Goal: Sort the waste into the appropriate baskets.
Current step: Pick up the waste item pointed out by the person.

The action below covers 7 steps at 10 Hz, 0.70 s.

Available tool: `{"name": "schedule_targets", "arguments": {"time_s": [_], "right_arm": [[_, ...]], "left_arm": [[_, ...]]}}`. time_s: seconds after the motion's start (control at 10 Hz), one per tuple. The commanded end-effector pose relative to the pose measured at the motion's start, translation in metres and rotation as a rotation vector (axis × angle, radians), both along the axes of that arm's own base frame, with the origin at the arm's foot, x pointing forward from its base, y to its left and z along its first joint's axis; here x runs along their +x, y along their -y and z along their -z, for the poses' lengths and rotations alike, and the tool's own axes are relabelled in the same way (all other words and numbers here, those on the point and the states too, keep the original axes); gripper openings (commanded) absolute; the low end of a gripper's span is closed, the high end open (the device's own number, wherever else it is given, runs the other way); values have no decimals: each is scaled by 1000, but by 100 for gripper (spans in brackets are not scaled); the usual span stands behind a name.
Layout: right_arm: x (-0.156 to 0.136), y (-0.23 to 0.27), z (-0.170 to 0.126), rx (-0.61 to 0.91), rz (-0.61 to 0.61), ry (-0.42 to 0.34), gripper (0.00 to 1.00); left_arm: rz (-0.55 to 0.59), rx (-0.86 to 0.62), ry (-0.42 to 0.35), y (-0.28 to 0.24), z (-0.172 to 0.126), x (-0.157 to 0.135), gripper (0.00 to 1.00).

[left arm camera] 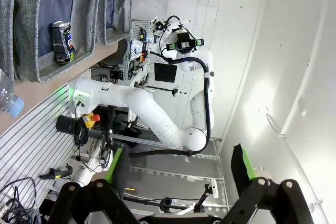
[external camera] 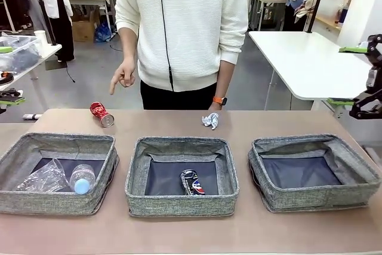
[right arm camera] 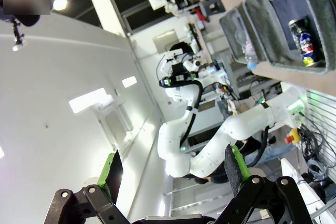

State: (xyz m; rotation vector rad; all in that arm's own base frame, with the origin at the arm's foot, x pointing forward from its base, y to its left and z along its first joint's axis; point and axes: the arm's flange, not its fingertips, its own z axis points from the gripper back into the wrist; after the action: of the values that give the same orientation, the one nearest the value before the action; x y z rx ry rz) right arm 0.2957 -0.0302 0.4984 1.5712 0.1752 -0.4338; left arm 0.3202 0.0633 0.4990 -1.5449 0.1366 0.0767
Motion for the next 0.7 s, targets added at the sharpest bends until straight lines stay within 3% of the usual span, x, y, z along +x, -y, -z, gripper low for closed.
{"name": "schedule_targets", "arguments": {"time_s": [0.0,0.4,0.5,0.6], "right_arm": [[-2,-2,-1,18,-1,17,100],[-2,-2,-1,18,-1,17,100],[-2,-2,-1,18,-1,17,100],[-2,-2,-1,18,-1,17,100]], "left_arm": [[13,-3,21,-1,0,-1,100],[0,0,1,0,0,0,100],[-123,206,-6,5,-9,8,100],[-136,412,-15,20,-18,27,100]]}}
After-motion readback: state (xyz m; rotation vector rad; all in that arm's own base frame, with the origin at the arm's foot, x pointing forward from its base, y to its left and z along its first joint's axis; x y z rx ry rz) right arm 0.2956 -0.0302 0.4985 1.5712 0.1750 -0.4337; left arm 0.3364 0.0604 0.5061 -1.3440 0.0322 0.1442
